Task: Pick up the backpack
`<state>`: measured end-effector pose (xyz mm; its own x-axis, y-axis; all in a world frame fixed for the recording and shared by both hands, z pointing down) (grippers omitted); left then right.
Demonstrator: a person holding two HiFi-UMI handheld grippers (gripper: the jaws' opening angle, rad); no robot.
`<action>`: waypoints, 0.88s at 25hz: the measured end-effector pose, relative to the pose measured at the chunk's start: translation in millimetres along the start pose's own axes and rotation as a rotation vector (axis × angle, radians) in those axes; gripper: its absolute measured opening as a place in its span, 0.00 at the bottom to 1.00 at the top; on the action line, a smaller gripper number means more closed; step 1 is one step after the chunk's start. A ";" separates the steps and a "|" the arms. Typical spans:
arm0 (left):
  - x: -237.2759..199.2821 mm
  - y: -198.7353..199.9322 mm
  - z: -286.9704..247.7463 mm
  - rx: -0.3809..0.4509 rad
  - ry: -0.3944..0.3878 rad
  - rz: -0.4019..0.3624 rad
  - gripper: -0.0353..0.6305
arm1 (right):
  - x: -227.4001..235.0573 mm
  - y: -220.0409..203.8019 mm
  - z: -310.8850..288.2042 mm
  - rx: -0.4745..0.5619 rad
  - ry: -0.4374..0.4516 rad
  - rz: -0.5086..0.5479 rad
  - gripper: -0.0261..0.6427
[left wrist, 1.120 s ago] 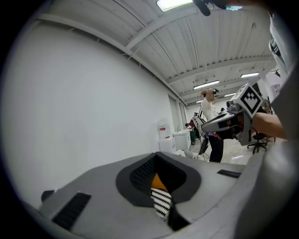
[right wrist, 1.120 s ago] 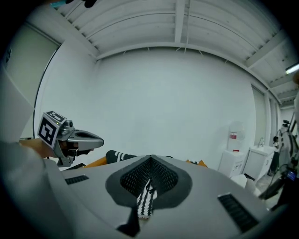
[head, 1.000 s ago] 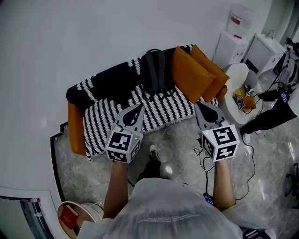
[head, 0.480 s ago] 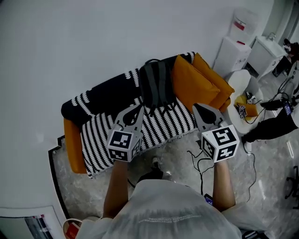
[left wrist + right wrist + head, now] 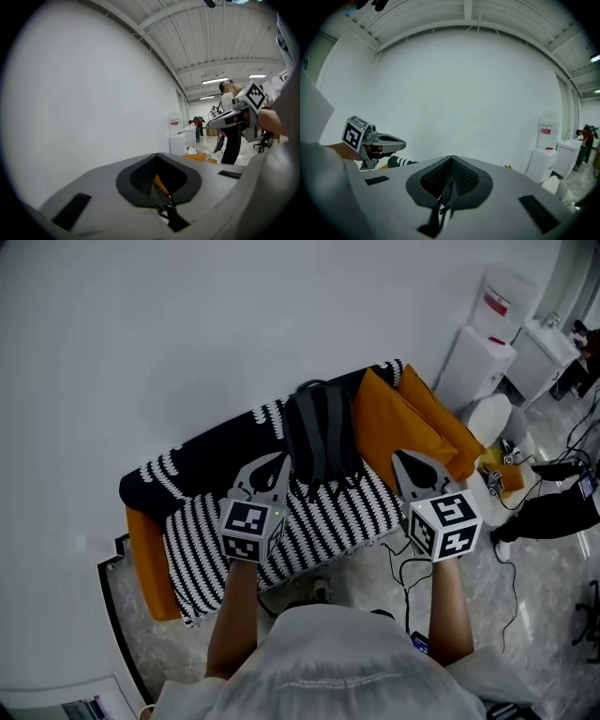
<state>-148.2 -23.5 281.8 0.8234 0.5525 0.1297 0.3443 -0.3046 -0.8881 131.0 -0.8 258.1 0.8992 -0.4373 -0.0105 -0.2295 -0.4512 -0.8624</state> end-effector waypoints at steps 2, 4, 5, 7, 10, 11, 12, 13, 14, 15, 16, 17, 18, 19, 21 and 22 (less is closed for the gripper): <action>-13.8 0.7 -16.1 -0.017 -0.013 -0.007 0.04 | 6.3 6.6 -19.2 -0.011 -0.006 -0.019 0.04; -26.5 1.1 -30.6 -0.032 -0.025 -0.013 0.04 | 11.1 10.8 -37.7 -0.027 -0.009 -0.028 0.04; -32.8 1.8 -37.7 -0.039 -0.028 -0.014 0.04 | 13.1 12.7 -46.8 -0.036 -0.009 -0.029 0.04; -44.4 2.7 -51.4 -0.052 -0.031 -0.012 0.04 | 17.0 16.2 -63.9 -0.052 -0.005 -0.034 0.04; -56.4 1.4 -69.7 -0.062 -0.041 -0.004 0.04 | 24.2 19.2 -87.6 -0.071 0.005 -0.045 0.04; -59.2 1.4 -75.3 -0.055 -0.049 -0.003 0.04 | 27.9 19.7 -95.5 -0.073 0.003 -0.049 0.04; -62.1 1.6 -81.0 -0.045 -0.057 0.000 0.05 | 32.4 19.9 -103.6 -0.071 -0.002 -0.053 0.04; -65.3 1.8 -87.3 -0.039 -0.061 0.005 0.05 | 37.5 19.9 -111.7 -0.069 -0.010 -0.056 0.04; -68.8 1.4 -94.7 -0.039 -0.059 0.012 0.05 | 42.9 19.5 -119.9 -0.069 -0.016 -0.058 0.04; -72.5 0.1 -102.9 -0.046 -0.053 0.021 0.05 | 48.2 18.9 -128.3 -0.075 -0.016 -0.057 0.04; -76.4 -1.8 -111.7 -0.058 -0.047 0.032 0.05 | 53.5 18.1 -136.9 -0.084 -0.012 -0.058 0.04; -80.7 -4.0 -121.0 -0.071 -0.042 0.047 0.05 | 59.1 17.7 -146.0 -0.092 -0.007 -0.060 0.04; -85.1 -5.5 -130.5 -0.081 -0.039 0.065 0.05 | 65.5 17.7 -155.7 -0.097 -0.004 -0.065 0.04; -89.3 -6.1 -140.0 -0.086 -0.039 0.085 0.05 | 72.6 18.4 -165.6 -0.097 -0.004 -0.073 0.04; -96.8 -5.7 -159.2 -0.092 -0.037 0.118 0.09 | 87.5 21.0 -186.7 -0.091 -0.005 -0.091 0.04; -100.4 -6.0 -169.4 -0.099 -0.034 0.127 0.10 | 94.5 22.3 -198.4 -0.094 0.000 -0.094 0.04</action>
<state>-156.5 -208.5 348.8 0.8482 0.5297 0.0024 0.2821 -0.4477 -0.8485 137.0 -206.6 338.3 0.9184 -0.3896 0.0685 -0.1779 -0.5615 -0.8081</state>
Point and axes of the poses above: the fingertips, and each gripper's own axes: z backward along the fingers, x to its right, y out of its top, the point moved 9 cm from there along z, backward along the fingers, and after that the axes turned 14 degrees about -x, right-handed, at the moved point
